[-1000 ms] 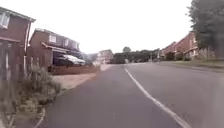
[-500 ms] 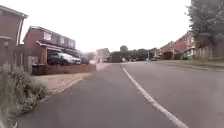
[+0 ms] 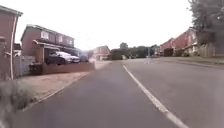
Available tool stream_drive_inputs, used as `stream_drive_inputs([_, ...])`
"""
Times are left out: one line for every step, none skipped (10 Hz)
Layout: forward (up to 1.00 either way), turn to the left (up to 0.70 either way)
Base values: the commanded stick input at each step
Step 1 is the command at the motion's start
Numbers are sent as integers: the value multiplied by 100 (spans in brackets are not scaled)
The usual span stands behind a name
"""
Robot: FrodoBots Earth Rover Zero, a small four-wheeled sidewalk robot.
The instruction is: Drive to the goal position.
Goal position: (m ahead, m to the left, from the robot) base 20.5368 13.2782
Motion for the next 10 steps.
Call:
stream_drive_inputs([100,0])
stream_drive_inputs([100,0])
stream_drive_inputs([100,0])
stream_drive_inputs([100,0])
stream_drive_inputs([100,0])
stream_drive_inputs([100,0])
stream_drive_inputs([100,0])
stream_drive_inputs([100,0])
stream_drive_inputs([100,0])
stream_drive_inputs([100,0])
